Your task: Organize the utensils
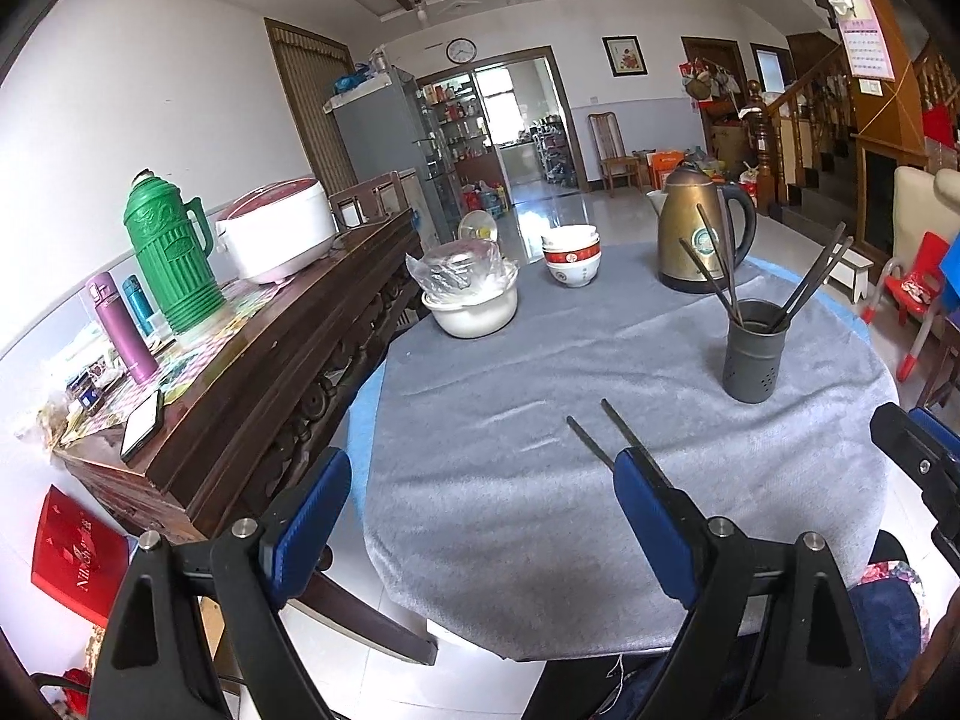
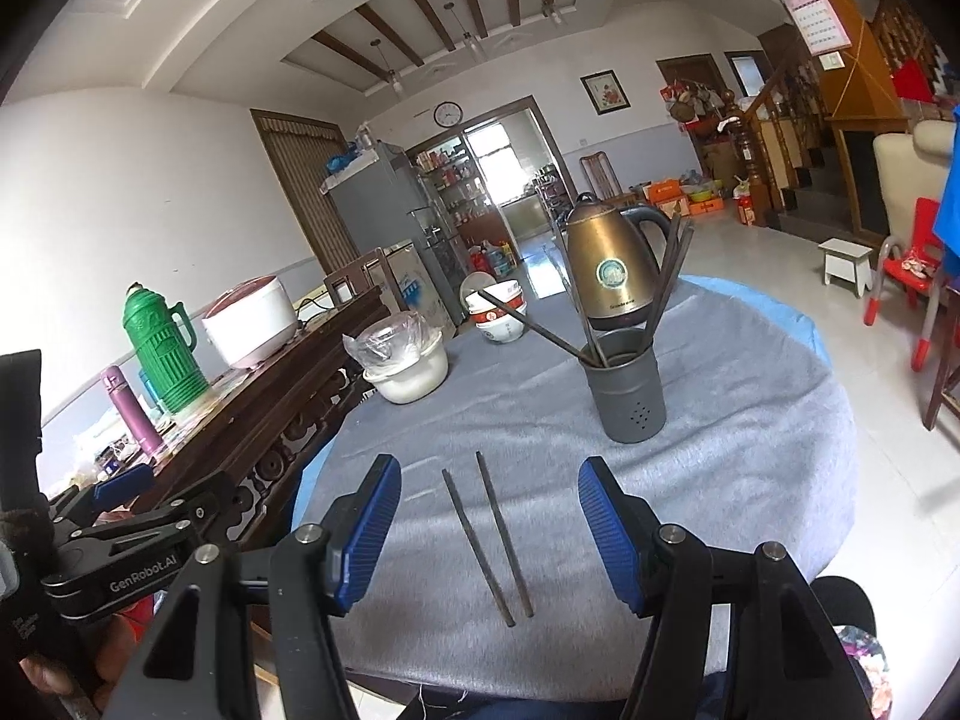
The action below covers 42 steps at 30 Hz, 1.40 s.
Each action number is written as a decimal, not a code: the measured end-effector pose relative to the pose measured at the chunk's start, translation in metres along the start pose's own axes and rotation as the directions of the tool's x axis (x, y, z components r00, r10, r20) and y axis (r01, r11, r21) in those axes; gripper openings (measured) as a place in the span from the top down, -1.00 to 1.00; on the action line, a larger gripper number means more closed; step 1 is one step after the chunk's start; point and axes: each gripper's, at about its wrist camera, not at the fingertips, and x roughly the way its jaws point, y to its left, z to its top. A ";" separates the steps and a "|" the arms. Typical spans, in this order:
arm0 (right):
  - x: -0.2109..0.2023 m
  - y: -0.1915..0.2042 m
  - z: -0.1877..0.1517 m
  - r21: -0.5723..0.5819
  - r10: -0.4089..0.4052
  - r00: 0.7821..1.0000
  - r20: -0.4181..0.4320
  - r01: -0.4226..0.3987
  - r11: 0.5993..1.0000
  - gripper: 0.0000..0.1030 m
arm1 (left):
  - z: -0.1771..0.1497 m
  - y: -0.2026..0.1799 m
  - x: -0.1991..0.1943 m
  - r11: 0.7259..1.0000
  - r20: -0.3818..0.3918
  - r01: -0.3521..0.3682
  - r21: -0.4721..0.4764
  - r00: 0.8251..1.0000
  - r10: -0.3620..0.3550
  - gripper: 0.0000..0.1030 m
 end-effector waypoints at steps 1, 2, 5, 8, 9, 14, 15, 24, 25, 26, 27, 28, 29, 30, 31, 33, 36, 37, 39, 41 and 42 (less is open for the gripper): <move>0.000 0.000 -0.001 0.000 0.000 1.000 -0.001 0.000 1.000 -0.27 | 0.000 0.000 0.000 1.000 -0.002 0.000 0.000 1.000 0.000 -0.74; 0.000 -0.001 -0.001 0.000 0.000 1.000 -0.002 0.000 1.000 -0.27 | 0.000 0.000 0.001 1.000 -0.004 0.000 0.000 1.000 0.000 -0.74; 0.001 0.000 -0.002 -0.001 -0.001 1.000 -0.002 0.001 1.000 -0.27 | -0.001 0.001 0.001 1.000 -0.007 -0.001 0.000 1.000 0.001 -0.74; 0.001 0.000 -0.002 0.003 -0.003 1.000 -0.003 0.003 1.000 -0.27 | -0.002 0.002 0.001 1.000 -0.006 -0.002 0.000 1.000 0.002 -0.74; 0.001 0.000 -0.002 0.002 -0.004 1.000 -0.004 0.004 1.000 -0.27 | -0.002 0.002 0.001 1.000 -0.007 0.000 -0.001 1.000 0.000 -0.74; 0.002 0.000 -0.004 -0.001 -0.002 1.000 -0.004 0.002 1.000 -0.27 | -0.003 0.000 0.001 1.000 -0.011 0.004 0.000 1.000 -0.004 -0.74; 0.002 0.000 -0.004 -0.002 -0.002 1.000 -0.003 0.002 1.000 -0.27 | -0.003 0.001 0.001 1.000 -0.011 0.005 0.000 1.000 -0.005 -0.74; 0.003 0.000 -0.005 -0.005 -0.002 1.000 -0.003 0.002 1.000 -0.27 | -0.004 0.002 0.001 1.000 -0.012 0.008 -0.006 1.000 -0.008 -0.74; 0.002 0.000 -0.005 -0.004 -0.003 1.000 -0.003 0.003 1.000 -0.27 | -0.004 0.002 0.001 1.000 -0.012 0.009 -0.006 1.000 -0.009 -0.74; 0.002 0.000 -0.005 -0.004 -0.002 1.000 -0.003 0.002 1.000 -0.27 | -0.004 0.002 0.001 1.000 -0.012 0.009 -0.006 1.000 -0.009 -0.74; 0.002 0.000 -0.005 -0.004 -0.002 1.000 -0.002 0.002 1.000 -0.27 | -0.004 0.002 0.001 1.000 -0.012 0.009 -0.005 1.000 -0.009 -0.74; 0.002 0.001 -0.005 -0.004 -0.002 1.000 -0.002 0.002 1.000 -0.27 | -0.004 0.002 0.001 1.000 -0.012 0.009 -0.004 1.000 -0.009 -0.74; 0.002 0.001 -0.005 -0.006 -0.001 1.000 -0.001 0.001 1.000 -0.27 | -0.004 0.002 0.001 1.000 -0.012 0.008 -0.004 1.000 -0.008 -0.74; 0.002 0.001 -0.005 -0.008 0.000 1.000 -0.001 0.000 1.000 -0.27 | -0.004 0.002 0.001 1.000 -0.013 0.009 -0.005 1.000 -0.009 -0.74; 0.002 0.001 -0.005 -0.011 0.001 1.000 -0.001 -0.001 1.000 -0.27 | -0.005 0.002 0.001 1.000 -0.012 0.010 -0.005 1.000 -0.010 -0.74; 0.001 0.001 -0.006 -0.016 0.004 1.000 0.000 -0.004 1.000 -0.27 | -0.005 0.002 0.000 1.000 -0.012 0.010 -0.006 1.000 -0.010 -0.74; 0.000 0.000 -0.007 -0.019 0.006 1.000 -0.001 -0.006 1.000 -0.27 | -0.005 0.002 0.000 1.000 -0.013 0.011 -0.006 1.000 -0.011 -0.74; 0.000 0.000 -0.007 -0.019 0.006 1.000 -0.001 -0.006 1.000 -0.27 | -0.005 0.002 0.000 1.000 -0.013 0.011 -0.006 1.000 -0.011 -0.74; 0.000 0.000 -0.007 -0.017 0.007 1.000 -0.002 -0.007 1.000 -0.27 | -0.005 0.002 0.000 1.000 -0.013 0.011 -0.006 1.000 -0.011 -0.74; 0.000 -0.001 -0.007 -0.017 0.006 1.000 -0.003 -0.006 1.000 -0.27 | -0.005 0.002 0.000 1.000 -0.012 0.012 -0.007 1.000 -0.012 -0.74; 0.000 -0.001 -0.006 -0.018 0.006 1.000 -0.003 -0.006 1.000 -0.27 | -0.005 0.002 0.000 1.000 -0.012 0.012 -0.006 1.000 -0.012 -0.74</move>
